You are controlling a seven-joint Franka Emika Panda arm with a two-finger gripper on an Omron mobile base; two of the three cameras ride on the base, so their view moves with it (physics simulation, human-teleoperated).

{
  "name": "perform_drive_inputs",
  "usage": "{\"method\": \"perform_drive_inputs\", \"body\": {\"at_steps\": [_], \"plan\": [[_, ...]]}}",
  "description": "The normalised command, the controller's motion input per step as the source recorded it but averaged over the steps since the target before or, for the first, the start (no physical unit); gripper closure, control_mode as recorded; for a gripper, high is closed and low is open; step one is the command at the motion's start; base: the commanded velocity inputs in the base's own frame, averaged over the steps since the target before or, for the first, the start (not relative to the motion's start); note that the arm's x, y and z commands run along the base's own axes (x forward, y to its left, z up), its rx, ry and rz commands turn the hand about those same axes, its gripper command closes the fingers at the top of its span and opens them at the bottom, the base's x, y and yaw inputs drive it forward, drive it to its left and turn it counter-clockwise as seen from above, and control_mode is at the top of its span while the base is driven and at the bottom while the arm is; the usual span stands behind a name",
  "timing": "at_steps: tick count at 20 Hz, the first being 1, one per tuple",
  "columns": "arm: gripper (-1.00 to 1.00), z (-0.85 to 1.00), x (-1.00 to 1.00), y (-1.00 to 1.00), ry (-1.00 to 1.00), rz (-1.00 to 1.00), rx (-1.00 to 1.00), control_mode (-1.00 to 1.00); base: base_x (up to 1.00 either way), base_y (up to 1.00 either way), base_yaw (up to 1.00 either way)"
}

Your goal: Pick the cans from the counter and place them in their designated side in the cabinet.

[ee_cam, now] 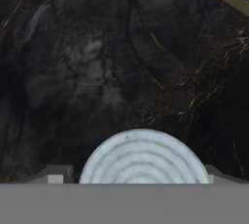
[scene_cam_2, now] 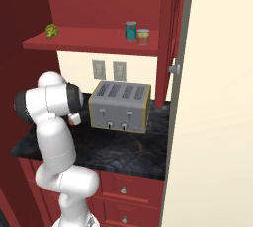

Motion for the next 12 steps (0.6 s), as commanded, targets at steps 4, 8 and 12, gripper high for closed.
{"method": "perform_drive_inputs", "body": {"at_steps": [4, 8, 12], "plan": [[1.00, -0.17, 0.01, 0.02, 0.00, -0.01, 0.00, -1.00, 0.00, 0.00, 0.00], [1.00, -0.01, -0.04, -0.01, -0.01, 0.00, 0.00, -1.00, 0.00, 0.00, 0.00], [1.00, 0.19, -0.18, 0.00, -0.08, 0.00, 0.00, -1.00, 0.00, 0.00, 0.00]]}}
